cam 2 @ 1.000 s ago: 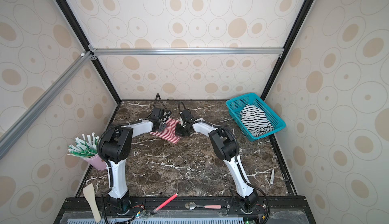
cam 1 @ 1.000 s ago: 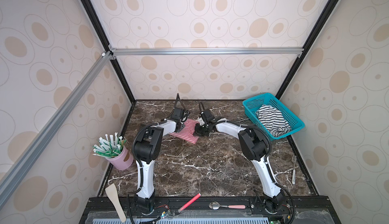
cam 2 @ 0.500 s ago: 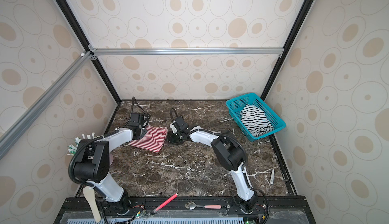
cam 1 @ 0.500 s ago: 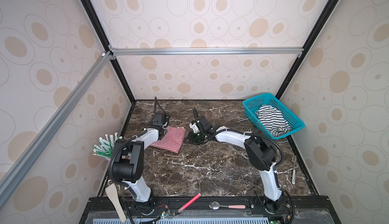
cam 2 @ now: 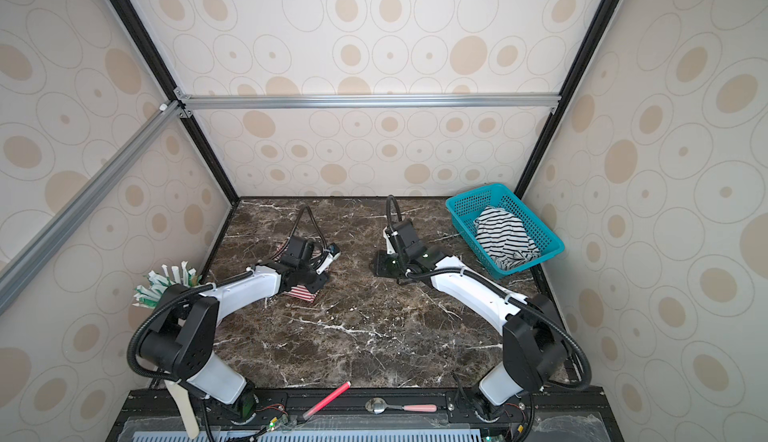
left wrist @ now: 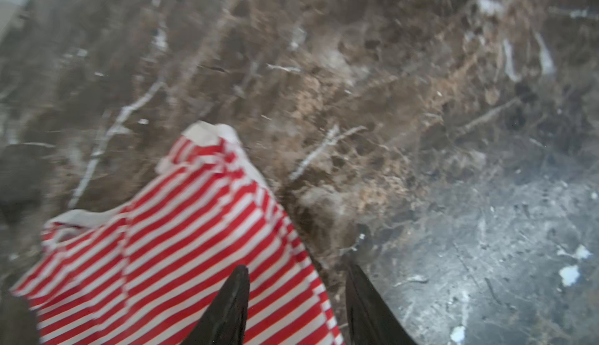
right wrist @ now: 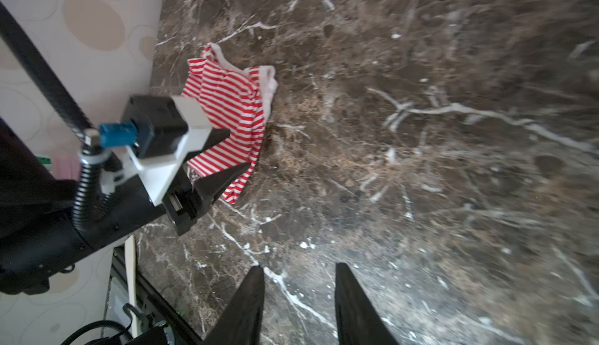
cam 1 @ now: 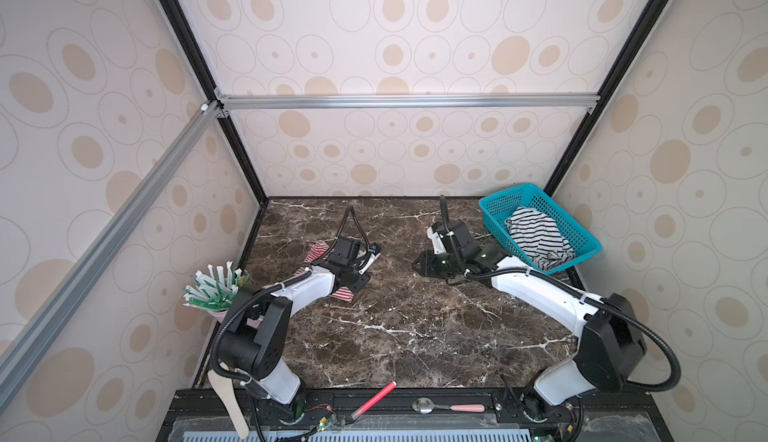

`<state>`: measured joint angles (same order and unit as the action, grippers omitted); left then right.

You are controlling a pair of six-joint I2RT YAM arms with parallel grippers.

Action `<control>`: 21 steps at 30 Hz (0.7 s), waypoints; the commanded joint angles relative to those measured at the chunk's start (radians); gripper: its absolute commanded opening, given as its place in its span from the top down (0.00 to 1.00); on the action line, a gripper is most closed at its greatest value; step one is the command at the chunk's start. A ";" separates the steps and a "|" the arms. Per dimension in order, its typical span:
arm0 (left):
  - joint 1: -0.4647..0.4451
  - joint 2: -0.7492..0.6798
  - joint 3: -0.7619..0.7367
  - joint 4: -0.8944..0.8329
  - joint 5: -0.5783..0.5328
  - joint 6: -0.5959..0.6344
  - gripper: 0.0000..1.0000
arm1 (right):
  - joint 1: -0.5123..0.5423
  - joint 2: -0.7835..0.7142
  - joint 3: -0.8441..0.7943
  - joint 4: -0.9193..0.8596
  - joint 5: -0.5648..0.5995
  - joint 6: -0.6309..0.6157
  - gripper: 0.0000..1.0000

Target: Fold and stack the tank tops

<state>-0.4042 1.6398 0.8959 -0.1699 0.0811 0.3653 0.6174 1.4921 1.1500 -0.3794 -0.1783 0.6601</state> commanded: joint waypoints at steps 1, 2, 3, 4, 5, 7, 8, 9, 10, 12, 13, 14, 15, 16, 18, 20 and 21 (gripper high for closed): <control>-0.007 0.049 0.011 0.009 -0.015 -0.013 0.52 | -0.021 -0.085 -0.051 -0.024 0.057 -0.014 0.61; -0.006 0.065 0.011 0.019 -0.033 -0.014 0.52 | -0.025 -0.104 -0.062 -0.027 0.060 -0.015 0.61; -0.005 0.077 0.011 0.027 -0.046 -0.010 0.53 | -0.029 -0.115 -0.070 -0.030 0.061 -0.014 0.61; -0.006 0.085 0.009 0.038 -0.062 -0.006 0.53 | -0.032 -0.121 -0.076 -0.033 0.059 -0.013 0.61; -0.006 0.095 0.008 0.051 -0.085 -0.003 0.53 | -0.033 -0.126 -0.083 -0.034 0.057 -0.013 0.61; 0.004 0.113 0.012 0.069 -0.110 0.007 0.53 | -0.034 -0.130 -0.093 -0.033 0.053 -0.009 0.61; 0.013 0.125 0.015 0.080 -0.115 0.012 0.53 | -0.035 -0.129 -0.097 -0.030 0.050 -0.009 0.61; 0.025 0.138 0.020 0.091 -0.123 0.016 0.53 | -0.036 -0.127 -0.102 -0.027 0.045 -0.006 0.61; 0.039 0.152 0.031 0.095 -0.130 0.017 0.53 | -0.036 -0.124 -0.105 -0.022 0.040 -0.003 0.61; 0.080 0.186 0.068 0.090 -0.155 0.004 0.53 | -0.036 -0.120 -0.113 -0.015 0.033 0.002 0.61; 0.096 0.201 0.087 0.082 -0.165 -0.005 0.53 | -0.036 -0.120 -0.117 -0.013 0.035 0.002 0.61; 0.115 0.217 0.106 0.068 -0.178 -0.008 0.53 | -0.037 -0.121 -0.121 -0.013 0.040 0.002 0.61; 0.132 0.228 0.118 0.061 -0.203 -0.008 0.54 | -0.040 -0.121 -0.124 -0.016 0.042 0.001 0.61; 0.146 0.235 0.125 0.062 -0.224 -0.006 0.54 | -0.044 -0.122 -0.128 -0.017 0.041 0.002 0.61; 0.181 0.241 0.132 0.054 -0.232 0.004 0.54 | -0.053 -0.127 -0.138 -0.012 0.037 0.004 0.61; 0.211 0.235 0.128 0.048 -0.232 0.012 0.54 | -0.058 -0.132 -0.143 -0.012 0.035 0.004 0.61; 0.223 0.230 0.123 0.046 -0.230 0.021 0.54 | -0.061 -0.133 -0.145 -0.012 0.033 0.004 0.61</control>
<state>-0.2123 1.8523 1.0252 -0.0422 -0.1059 0.3603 0.5667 1.3708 1.0172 -0.3912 -0.1417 0.6617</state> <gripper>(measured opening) 0.462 0.392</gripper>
